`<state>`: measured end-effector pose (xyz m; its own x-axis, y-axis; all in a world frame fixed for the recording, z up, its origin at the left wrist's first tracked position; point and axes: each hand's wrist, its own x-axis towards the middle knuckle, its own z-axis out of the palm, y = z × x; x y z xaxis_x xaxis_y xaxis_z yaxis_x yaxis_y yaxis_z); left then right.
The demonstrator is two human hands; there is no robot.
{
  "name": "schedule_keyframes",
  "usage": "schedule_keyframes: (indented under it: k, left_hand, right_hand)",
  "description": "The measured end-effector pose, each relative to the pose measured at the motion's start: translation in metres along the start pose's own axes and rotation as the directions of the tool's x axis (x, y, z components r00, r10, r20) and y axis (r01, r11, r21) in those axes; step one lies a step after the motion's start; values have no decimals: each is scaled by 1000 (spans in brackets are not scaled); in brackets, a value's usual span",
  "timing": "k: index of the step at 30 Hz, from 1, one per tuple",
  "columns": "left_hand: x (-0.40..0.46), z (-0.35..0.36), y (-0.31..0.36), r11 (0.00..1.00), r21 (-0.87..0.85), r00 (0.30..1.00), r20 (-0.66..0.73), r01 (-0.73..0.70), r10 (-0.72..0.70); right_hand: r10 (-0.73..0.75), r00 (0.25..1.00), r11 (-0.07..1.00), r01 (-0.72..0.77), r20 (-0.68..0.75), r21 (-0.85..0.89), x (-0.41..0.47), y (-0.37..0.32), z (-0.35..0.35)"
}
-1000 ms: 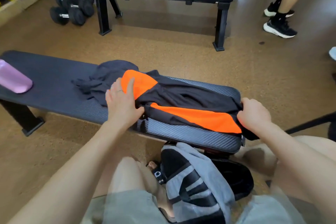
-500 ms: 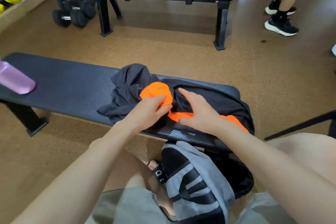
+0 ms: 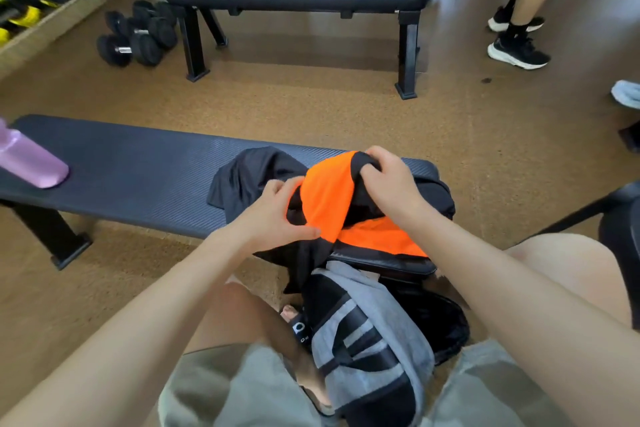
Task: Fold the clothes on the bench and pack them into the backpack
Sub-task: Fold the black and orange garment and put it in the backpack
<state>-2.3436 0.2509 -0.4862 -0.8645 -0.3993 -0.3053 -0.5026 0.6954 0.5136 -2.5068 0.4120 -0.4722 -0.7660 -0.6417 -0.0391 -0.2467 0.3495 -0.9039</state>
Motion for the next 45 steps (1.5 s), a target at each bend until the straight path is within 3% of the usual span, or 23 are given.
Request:
schedule_keyframes:
  k: [3,8,12,15,22,25,28,29,32,36,41,45]
  left_hand:
    - [-2,16,0,993,-111,999,19,38,-36]
    - [-10,9,13,983,-184,979,-197,20,-57]
    - [-16,-26,8,983,-175,932,-346,49,-108]
    - [-16,-54,8,981,-187,893,-434,42,-121]
    - [-21,-88,6,977,204,810,-581,59,72]
    - [-24,-101,-2,935,355,893,-420,-4,163]
    - [-25,-106,-10,803,597,920,-321,10,227]
    - [-24,-108,-10,807,590,921,-330,31,206]
    - [-23,-114,-16,926,363,928,-370,108,37]
    - [-24,-122,-29,970,172,924,-370,174,-100]
    - [-21,-128,-33,987,-56,861,-483,153,-161]
    - [-22,-127,-42,990,-94,894,-427,104,-134]
  right_hand:
    - [-75,997,997,75,-19,-1,-2,-16,-3]
    - [-126,988,989,118,-94,-84,-3,-24,-14]
    - [-166,977,949,121,-136,-291,5,-17,-36]
    - [-246,965,843,167,-91,-512,9,-18,-44]
    - [-326,925,810,168,-194,-562,15,-38,-39]
    - [-297,933,827,144,-204,-544,18,-43,-36]
    - [-290,932,839,138,-216,-527,22,-49,-34]
    - [-288,931,841,134,-224,-523,24,-51,-34]
    - [-272,930,852,113,-249,-511,29,-53,-35]
    - [-241,941,859,93,-238,-503,37,-50,-32]
    - [-202,965,878,101,-170,-468,47,-49,-20]
    - [-161,984,899,113,-80,-423,54,-48,-14]
